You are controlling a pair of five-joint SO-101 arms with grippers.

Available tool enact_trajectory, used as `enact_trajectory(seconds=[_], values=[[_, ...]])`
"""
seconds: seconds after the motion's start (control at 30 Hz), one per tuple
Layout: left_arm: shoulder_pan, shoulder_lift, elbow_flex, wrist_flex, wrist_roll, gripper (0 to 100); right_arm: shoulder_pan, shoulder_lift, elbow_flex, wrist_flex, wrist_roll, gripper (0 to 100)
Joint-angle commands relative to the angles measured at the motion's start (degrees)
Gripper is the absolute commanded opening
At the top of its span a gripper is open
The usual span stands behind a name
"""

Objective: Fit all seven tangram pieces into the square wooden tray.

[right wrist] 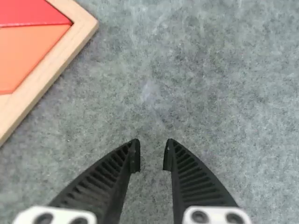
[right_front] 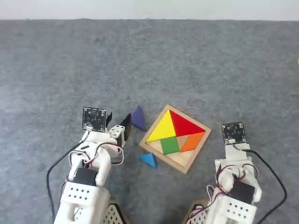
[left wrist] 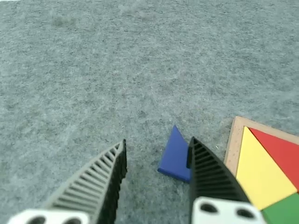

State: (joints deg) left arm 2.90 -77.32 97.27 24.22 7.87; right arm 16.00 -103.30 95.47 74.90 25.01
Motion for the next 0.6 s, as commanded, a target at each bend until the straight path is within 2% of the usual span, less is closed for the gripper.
enact_trajectory(seconds=[0.0, 0.57], values=[[-0.1, -0.7, -0.4, 0.5, 0.4, 21, 0.6, -0.7, 1.0, 0.5, 0.1, 10.9], [-0.1, -0.4, -0.4, 2.2, 0.5, 21, 0.6, -0.7, 1.0, 0.5, 0.1, 10.9]])
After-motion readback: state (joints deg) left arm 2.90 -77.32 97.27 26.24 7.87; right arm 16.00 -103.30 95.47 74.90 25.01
